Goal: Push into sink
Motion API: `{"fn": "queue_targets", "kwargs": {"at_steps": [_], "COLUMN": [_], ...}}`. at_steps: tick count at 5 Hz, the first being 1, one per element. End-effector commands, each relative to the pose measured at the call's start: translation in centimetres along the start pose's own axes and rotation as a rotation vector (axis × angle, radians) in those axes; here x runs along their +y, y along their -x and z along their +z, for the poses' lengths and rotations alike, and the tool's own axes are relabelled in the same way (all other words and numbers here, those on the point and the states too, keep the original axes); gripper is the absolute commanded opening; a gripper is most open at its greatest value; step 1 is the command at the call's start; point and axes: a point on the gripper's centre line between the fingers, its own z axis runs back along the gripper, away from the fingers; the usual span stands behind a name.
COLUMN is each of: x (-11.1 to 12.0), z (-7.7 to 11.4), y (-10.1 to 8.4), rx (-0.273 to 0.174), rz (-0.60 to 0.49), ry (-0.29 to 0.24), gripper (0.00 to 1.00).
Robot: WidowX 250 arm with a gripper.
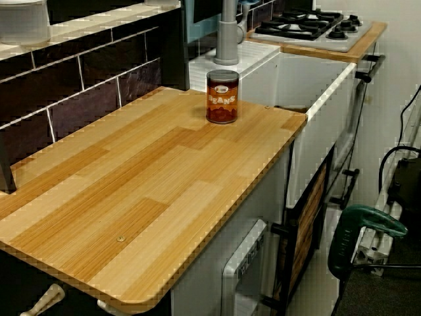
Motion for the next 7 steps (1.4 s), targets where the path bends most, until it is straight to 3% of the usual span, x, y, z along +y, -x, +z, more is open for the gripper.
{"fn": "queue_targets", "kwargs": {"at_steps": [1,2,3,4,5,7], "x": [0.0,3.3,6.9,10.1,14.0,14.6], "z": [0.0,0.8,0.1,-2.2,-5.7,-11.1], "y": [0.0,-3.1,-6.9,-11.1,-14.5,-16.6], "rx": [0.000,0.020,0.021,0.042,0.052,0.041], "rz": [0.000,-0.114,-0.159,-0.247,-0.416,-0.541], "ry": [0.000,-0.007,0.026,-0.005,-0.039,-0.076], "gripper": [1.00,1.00,1.00,1.00,1.00,1.00]}}
